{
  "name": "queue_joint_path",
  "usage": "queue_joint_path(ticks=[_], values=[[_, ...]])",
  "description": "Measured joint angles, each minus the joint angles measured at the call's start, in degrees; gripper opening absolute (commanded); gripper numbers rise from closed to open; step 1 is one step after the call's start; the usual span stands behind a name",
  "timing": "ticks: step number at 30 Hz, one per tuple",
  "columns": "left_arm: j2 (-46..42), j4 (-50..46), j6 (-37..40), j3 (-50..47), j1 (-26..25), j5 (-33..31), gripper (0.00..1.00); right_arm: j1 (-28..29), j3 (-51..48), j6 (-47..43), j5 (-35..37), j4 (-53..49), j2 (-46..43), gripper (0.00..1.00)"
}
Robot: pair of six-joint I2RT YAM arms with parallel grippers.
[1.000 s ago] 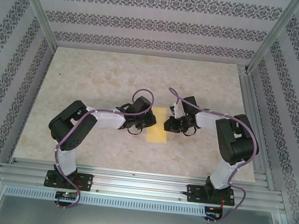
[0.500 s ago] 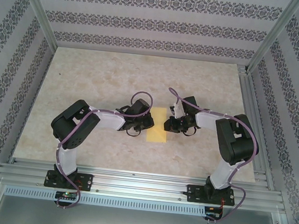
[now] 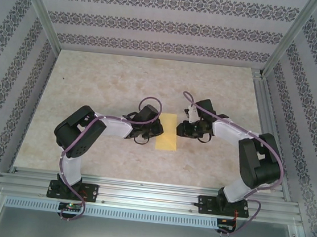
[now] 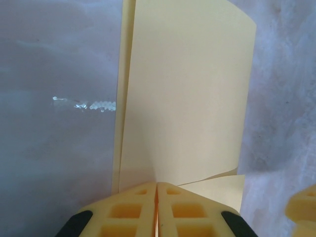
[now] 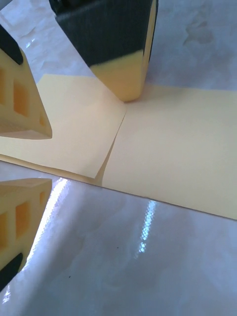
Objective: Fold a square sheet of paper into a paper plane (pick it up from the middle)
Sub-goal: Fold the triangle a second time at the center of the table.
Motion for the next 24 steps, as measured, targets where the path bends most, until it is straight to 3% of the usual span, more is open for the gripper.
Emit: queue_joint_path(ticks=[4,9,15,24], values=[[0.0,0.0,0.0,0.0,0.0,0.0,0.11,3.7,-1.3,2.6,-0.2,1.2,-3.1,0.14],[0.0,0.0,0.0,0.1,0.0,0.0,0.11,7.8,-4.4,6.3,-2.0,5.4,-0.9,0.11],[0.0,0.0,0.1,0.1,0.0,0.2,0.11,7.8,-8.5,9.0,-3.3,9.5,3.1,0.11],[0.0,-1.2,0.3,0.7,0.0,0.2,0.11,7.2,-11.7,10.4,-4.3,13.9,1.6,0.12]])
